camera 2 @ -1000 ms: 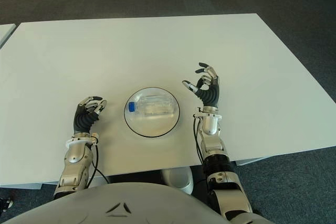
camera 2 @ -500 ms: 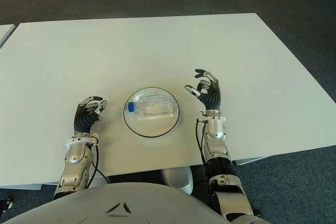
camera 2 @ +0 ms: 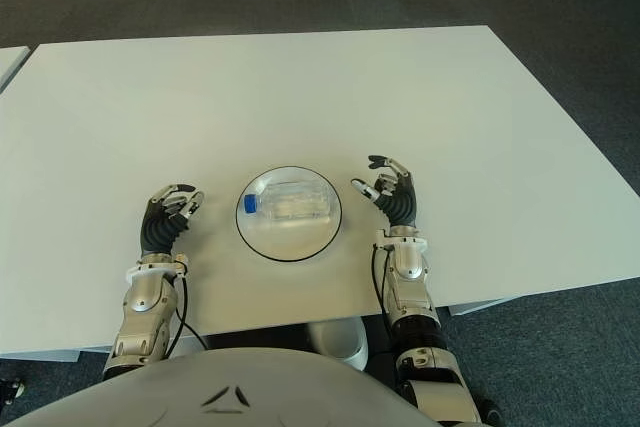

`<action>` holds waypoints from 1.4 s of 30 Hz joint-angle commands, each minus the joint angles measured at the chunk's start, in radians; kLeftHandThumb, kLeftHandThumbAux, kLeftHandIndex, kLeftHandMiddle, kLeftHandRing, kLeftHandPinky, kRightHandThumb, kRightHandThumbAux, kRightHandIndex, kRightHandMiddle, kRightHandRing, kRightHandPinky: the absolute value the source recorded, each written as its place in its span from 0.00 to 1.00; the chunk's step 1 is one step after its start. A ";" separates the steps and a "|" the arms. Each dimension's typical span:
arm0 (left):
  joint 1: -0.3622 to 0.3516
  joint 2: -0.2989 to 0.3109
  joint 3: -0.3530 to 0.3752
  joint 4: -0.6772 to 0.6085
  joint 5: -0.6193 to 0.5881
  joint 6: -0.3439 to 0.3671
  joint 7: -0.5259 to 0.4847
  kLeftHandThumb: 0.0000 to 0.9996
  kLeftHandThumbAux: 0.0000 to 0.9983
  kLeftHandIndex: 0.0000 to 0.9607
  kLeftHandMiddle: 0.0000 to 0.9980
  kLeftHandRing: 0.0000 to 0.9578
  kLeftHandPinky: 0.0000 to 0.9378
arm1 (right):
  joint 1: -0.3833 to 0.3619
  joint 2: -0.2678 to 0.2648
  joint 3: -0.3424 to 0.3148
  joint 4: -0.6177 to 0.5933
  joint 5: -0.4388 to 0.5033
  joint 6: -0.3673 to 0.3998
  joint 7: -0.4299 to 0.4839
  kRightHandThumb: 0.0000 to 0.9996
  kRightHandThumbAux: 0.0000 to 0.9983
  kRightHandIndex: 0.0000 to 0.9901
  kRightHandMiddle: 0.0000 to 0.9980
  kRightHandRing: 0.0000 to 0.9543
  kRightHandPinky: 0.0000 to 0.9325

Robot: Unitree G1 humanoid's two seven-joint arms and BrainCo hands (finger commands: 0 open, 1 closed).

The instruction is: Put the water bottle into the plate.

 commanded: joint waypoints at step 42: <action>-0.006 0.004 0.006 0.017 0.004 0.014 0.002 0.70 0.72 0.45 0.85 0.88 0.86 | 0.053 0.039 -0.015 -0.093 0.000 0.222 0.015 0.70 0.73 0.44 0.76 0.78 0.75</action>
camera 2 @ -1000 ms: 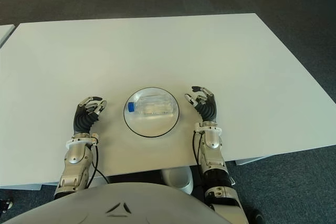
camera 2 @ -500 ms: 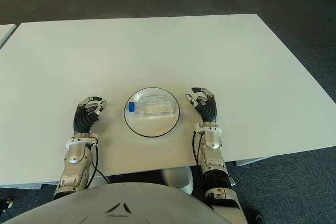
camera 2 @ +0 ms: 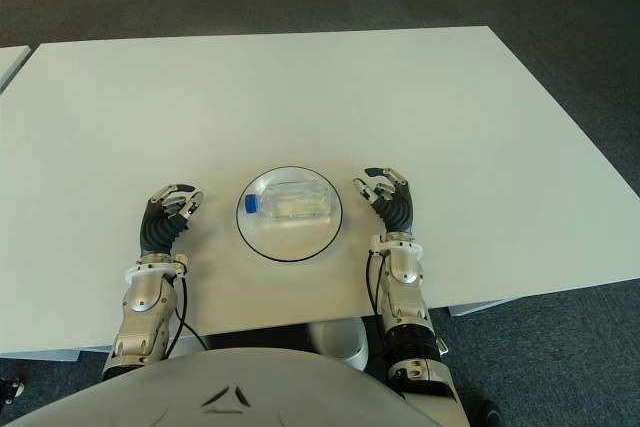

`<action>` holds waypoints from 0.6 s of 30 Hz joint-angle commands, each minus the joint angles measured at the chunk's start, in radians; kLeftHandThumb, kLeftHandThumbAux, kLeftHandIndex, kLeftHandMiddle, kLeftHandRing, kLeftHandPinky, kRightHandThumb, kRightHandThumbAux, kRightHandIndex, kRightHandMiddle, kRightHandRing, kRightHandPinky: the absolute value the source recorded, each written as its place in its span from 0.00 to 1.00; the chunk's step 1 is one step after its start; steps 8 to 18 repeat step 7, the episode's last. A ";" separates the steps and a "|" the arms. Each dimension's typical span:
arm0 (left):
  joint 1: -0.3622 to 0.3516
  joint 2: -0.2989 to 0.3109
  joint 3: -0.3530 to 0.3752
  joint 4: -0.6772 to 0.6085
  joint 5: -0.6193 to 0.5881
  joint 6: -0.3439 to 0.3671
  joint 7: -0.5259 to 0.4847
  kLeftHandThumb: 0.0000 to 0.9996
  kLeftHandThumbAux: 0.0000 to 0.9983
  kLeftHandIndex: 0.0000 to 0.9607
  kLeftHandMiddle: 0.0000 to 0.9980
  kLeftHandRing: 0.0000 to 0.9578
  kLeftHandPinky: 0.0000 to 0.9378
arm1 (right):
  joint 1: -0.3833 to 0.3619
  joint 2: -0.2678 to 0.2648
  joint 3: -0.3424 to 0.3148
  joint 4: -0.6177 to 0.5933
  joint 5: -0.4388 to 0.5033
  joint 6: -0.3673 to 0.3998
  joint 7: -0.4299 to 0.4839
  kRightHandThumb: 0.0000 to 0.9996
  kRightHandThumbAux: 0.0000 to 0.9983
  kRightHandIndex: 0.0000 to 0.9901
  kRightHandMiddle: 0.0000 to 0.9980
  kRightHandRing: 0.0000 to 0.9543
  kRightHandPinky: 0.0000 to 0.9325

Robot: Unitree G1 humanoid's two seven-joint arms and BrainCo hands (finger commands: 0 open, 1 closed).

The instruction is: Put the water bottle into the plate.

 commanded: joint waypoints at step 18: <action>-0.005 0.002 0.004 0.017 0.001 0.008 0.000 0.70 0.72 0.45 0.85 0.88 0.86 | 0.029 -0.019 0.017 -0.055 -0.011 0.193 0.041 0.70 0.73 0.44 0.75 0.76 0.74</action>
